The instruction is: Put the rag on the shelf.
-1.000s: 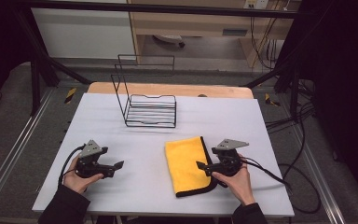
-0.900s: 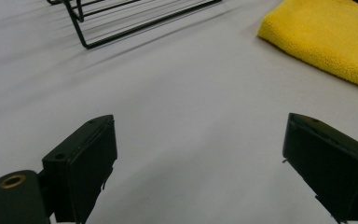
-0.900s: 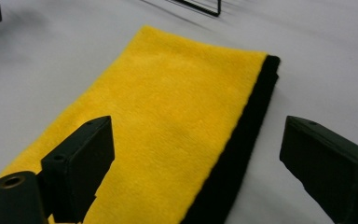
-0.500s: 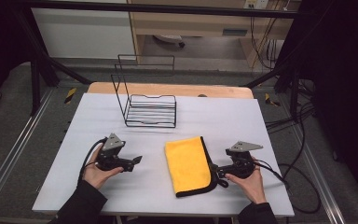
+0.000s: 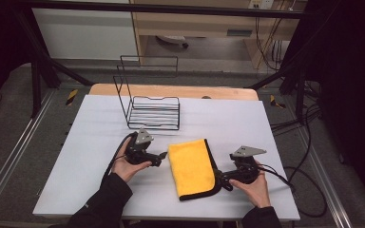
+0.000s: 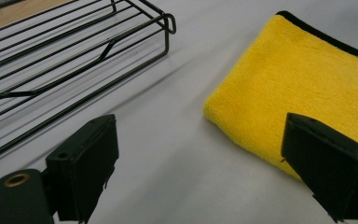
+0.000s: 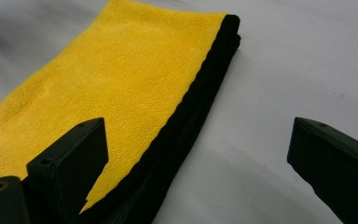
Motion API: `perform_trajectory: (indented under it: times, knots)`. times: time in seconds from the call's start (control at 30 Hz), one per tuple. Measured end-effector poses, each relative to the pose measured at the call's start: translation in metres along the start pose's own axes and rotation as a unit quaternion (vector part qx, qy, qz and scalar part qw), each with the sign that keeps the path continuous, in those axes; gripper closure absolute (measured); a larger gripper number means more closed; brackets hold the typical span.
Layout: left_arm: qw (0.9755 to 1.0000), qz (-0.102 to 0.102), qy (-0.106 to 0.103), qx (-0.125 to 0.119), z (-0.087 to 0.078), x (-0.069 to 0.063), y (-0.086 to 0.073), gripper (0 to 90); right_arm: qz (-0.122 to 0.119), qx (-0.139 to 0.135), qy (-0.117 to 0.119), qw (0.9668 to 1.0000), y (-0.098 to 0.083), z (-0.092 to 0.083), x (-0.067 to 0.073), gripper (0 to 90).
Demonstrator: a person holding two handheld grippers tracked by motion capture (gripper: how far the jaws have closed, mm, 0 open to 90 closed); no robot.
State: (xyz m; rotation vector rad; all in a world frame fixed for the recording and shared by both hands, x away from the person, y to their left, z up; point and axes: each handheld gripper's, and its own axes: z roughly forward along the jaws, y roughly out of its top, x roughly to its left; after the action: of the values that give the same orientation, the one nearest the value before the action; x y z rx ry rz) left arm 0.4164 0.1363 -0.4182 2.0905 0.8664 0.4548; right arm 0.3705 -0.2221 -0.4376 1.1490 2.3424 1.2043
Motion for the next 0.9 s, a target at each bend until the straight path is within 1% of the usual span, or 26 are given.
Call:
perform_trajectory:
  times: [0.2, 0.27, 0.37, 0.4, 0.43, 0.47, 0.53, 0.57, 0.63, 0.67, 0.7, 0.77, 0.83, 0.87, 0.9]
  knots:
    - [0.9998, -0.016, 0.006, 0.005, 0.019, -0.004, 0.008, 16.8, 0.002, 0.004, 0.0, 1.0, 0.0, 0.001, 0.0, 5.7]
    - [0.9997, -0.023, 0.009, 0.004, 0.025, -0.004, 0.009, 22.0, 0.001, 0.003, 0.0, 1.0, 0.0, 0.001, 0.0, 5.7]
    - [0.9991, -0.039, 0.013, 0.007, 0.033, -0.004, 0.009, 28.8, 0.002, 0.005, 0.001, 1.0, 0.0, 0.001, 0.0, 5.7]
    - [0.9989, -0.044, 0.012, 0.011, 0.035, -0.004, 0.009, 31.1, 0.001, 0.005, 0.001, 1.0, 0.0, 0.001, 0.0, 5.7]
    - [0.9987, -0.048, 0.011, 0.014, 0.038, -0.003, 0.008, 31.1, 0.001, 0.005, 0.001, 1.0, 0.0, 0.001, 0.0, 5.7]
    - [0.9984, -0.052, 0.009, 0.019, 0.04, -0.003, 0.008, 34.5, 0.002, 0.005, 0.001, 1.0, 0.0, 0.001, 0.0, 5.7]
    - [0.9973, -0.068, 0.01, 0.027, 0.047, -0.004, 0.006, 37.7, 0.002, 0.004, 0.001, 1.0, 0.0, 0.001, 0.0, 5.8]
    - [0.9973, -0.068, 0.01, 0.027, 0.047, -0.004, 0.006, 39.6, 0.004, 0.004, 0.002, 1.0, 0.0, 0.001, 0.0, 5.8]
    - [0.9965, -0.076, 0.003, 0.034, 0.051, -0.004, 0.006, 42.6, 0.003, 0.005, 0.001, 1.0, 0.001, 0.001, -0.001, 5.9]
    - [0.9961, -0.08, 0.001, 0.038, 0.052, -0.005, 0.005, 42.6, 0.003, 0.005, 0.001, 1.0, 0.001, 0.001, -0.001, 5.9]
    - [0.9957, -0.083, -0.002, 0.041, 0.053, -0.005, 0.005, 47.1, 0.002, 0.005, 0.002, 1.0, 0.001, 0.001, -0.001, 5.9]
    - [0.9948, -0.091, -0.009, 0.045, 0.054, -0.007, 0.005, 51.4, 0.004, 0.003, 0.003, 1.0, 0.001, 0.001, -0.001, 6.1]
    - [0.9946, -0.092, -0.011, 0.045, 0.054, -0.008, 0.005, 53.0, 0.006, 0.002, 0.002, 1.0, 0.001, 0.001, -0.001, 6.2]
    - [0.9945, -0.093, -0.012, 0.046, 0.054, -0.008, 0.005, 56.4, 0.006, -0.002, 0.003, 1.0, 0.002, 0.002, -0.003, 6.4]
    - [0.9945, -0.093, -0.013, 0.048, 0.055, -0.009, 0.005, 56.4, 0.006, -0.002, 0.003, 1.0, 0.002, 0.002, -0.003, 6.4]
